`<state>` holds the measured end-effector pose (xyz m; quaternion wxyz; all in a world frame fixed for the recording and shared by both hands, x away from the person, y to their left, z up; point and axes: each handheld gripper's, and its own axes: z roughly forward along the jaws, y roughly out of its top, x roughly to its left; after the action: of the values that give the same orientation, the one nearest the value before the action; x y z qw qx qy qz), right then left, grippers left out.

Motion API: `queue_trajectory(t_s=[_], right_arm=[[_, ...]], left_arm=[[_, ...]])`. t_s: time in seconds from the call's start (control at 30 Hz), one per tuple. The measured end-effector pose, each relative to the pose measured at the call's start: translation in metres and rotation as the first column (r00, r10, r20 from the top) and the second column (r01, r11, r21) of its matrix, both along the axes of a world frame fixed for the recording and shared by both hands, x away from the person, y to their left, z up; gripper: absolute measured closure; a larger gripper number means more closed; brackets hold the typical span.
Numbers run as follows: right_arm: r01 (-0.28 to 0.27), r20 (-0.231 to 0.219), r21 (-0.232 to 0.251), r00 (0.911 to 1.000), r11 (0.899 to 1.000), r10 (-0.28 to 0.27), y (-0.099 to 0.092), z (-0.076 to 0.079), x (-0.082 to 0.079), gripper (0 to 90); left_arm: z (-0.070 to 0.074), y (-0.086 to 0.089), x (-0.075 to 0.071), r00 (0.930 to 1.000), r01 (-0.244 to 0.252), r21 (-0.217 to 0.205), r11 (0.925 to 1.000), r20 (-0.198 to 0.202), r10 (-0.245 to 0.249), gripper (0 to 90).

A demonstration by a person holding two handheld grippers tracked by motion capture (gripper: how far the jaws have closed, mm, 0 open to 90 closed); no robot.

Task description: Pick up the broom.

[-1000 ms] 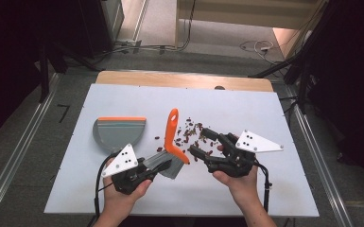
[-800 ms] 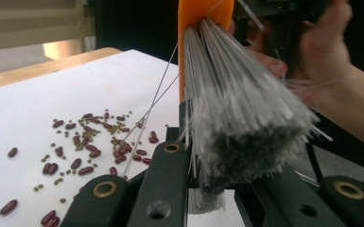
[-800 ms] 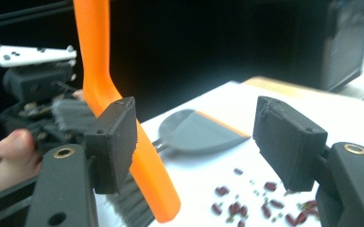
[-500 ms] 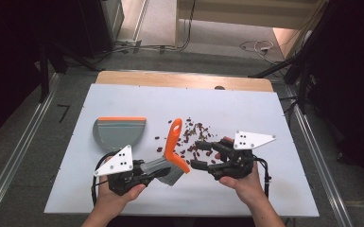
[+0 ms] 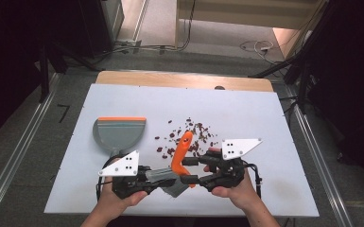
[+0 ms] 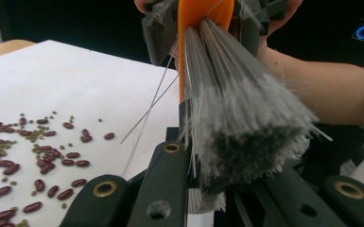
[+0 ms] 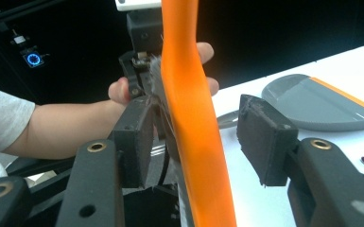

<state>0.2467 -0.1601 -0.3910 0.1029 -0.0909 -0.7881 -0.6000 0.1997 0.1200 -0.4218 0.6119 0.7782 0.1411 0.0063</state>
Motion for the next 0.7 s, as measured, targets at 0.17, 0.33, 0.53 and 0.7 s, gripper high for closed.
queue_trajectory(t_s=[0.17,0.33,0.53,0.7], right_arm=[[-0.048,-0.015,0.014,0.9988,0.999,0.048,0.005,0.002,-0.004,47.6],[-0.08,-0.021,-0.004,0.9966,0.997,0.08,0.01,-0.001,-0.005,48.5],[-0.098,-0.024,-0.005,0.995,0.995,0.097,0.011,-0.005,-0.004,55.8],[-0.1,-0.029,-0.016,0.9946,0.995,0.1,0.013,-0.006,-0.004,59.9]], left_arm=[[-0.001,-0.004,-0.001,0.9996,0.027,0.011,0.9996,-0.002,-0.027,86.6],[0.0,-0.008,-0.003,0.9984,0.056,0.016,0.9983,-0.002,-0.056,86.6],[0.0,-0.007,-0.002,0.9976,0.069,0.005,0.9976,-0.01,-0.069,86.6],[0.0,-0.006,-0.002,0.9971,0.074,-0.007,0.9972,-0.015,-0.074,86.6]])
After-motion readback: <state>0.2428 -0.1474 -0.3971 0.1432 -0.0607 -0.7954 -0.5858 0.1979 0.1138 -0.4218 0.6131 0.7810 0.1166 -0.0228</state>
